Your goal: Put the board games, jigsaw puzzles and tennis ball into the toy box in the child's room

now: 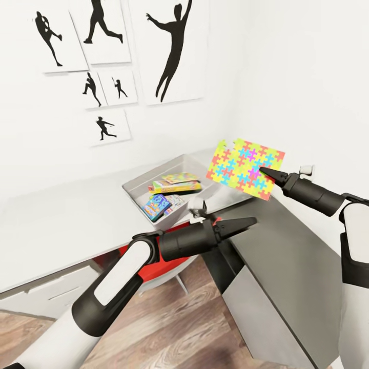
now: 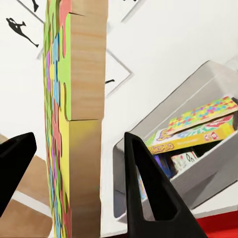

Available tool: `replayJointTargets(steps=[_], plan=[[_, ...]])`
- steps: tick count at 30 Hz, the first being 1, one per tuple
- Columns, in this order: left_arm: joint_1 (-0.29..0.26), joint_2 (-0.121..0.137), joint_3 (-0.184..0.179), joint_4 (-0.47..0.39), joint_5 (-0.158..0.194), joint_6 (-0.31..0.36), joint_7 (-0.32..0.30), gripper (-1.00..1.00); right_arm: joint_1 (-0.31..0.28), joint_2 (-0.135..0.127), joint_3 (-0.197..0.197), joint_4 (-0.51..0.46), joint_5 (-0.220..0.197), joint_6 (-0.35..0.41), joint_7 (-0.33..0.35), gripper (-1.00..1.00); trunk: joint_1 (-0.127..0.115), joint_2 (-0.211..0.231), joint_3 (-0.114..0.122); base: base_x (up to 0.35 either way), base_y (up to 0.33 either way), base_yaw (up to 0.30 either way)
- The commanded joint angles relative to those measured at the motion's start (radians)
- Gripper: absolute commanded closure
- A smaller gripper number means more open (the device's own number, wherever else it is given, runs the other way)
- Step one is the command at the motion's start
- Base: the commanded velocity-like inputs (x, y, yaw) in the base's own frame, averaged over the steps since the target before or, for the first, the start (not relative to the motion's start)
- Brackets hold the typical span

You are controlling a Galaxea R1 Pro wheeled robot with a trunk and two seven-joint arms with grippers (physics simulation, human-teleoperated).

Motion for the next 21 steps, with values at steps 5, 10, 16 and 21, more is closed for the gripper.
replayJointTargets(steps=[5,10,16,21], plan=[[0.008,-0.001,-0.004,0.001,0.003,0.002,0.052,-1.0,-0.002,-0.001,-0.001,0.001,0.007,0.004,0.009,1.0,0.001,-0.002,0.005,0.0,0.0,0.192],[0.015,0.006,-0.001,0.001,0.002,0.002,0.091,-1.0,-0.004,-0.003,-0.001,0.001,0.007,0.004,0.009,1.0,0.001,-0.002,0.011,0.0,0.0,0.197],[0.03,0.017,0.009,0.001,0.001,0.002,0.099,-1.0,-0.006,-0.002,-0.001,0.001,0.007,0.004,0.009,1.0,0.001,-0.002,0.019,0.0,0.0,0.201],[0.037,0.027,0.026,0.001,0.002,0.003,0.091,-1.0,-0.006,-0.001,-0.001,-0.003,0.007,0.004,0.009,1.0,0.001,-0.002,0.025,0.0,0.0,0.206]])
